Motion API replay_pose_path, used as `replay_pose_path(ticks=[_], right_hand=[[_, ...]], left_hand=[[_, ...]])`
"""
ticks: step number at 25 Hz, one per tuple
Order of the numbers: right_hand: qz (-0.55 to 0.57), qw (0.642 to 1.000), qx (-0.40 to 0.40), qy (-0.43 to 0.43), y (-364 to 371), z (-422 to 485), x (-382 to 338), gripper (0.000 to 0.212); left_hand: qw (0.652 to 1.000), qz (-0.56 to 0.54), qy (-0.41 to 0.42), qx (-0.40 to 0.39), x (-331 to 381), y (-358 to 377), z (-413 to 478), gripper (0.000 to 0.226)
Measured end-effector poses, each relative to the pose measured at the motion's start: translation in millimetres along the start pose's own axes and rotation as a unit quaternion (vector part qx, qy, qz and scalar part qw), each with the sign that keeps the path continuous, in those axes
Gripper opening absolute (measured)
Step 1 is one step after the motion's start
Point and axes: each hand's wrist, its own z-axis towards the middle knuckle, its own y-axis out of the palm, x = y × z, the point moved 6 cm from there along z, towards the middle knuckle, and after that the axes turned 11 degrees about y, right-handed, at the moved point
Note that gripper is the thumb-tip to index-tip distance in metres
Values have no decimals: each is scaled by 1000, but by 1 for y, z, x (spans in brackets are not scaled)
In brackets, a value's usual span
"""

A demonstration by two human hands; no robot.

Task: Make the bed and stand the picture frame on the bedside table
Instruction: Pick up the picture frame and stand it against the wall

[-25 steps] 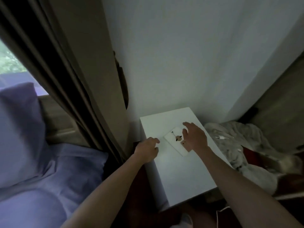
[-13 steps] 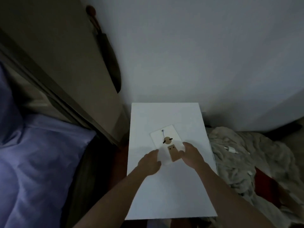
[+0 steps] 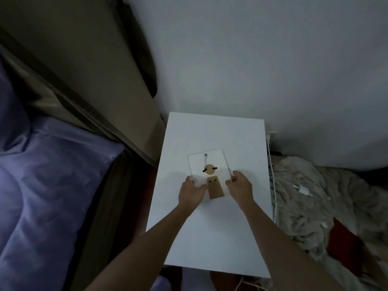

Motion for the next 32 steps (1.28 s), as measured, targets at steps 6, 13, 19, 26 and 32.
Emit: replay_pose_path(ticks=[6,13,19,26,32], right_hand=[[262,946,-174,80,3,-21,-1,27],[361,916,-157,-73,-69,-103,-119,32],[376,874,-81,-298,-174,-224,-247,31],[218,799,199,-523,-251,-354,-312,42],[-143,630,431,-630,-236,-396,-313,81]], left_hand=[[985,-172,-4,7,9,-30,2,41],[943,-293,140,-77,128,-128,-32,46],[877,-325,348,-65,281,-239,-110,44],[815,-326,477,-42,365,-313,-206,44],[805,-308,505,-40,370,-305,-236,44]])
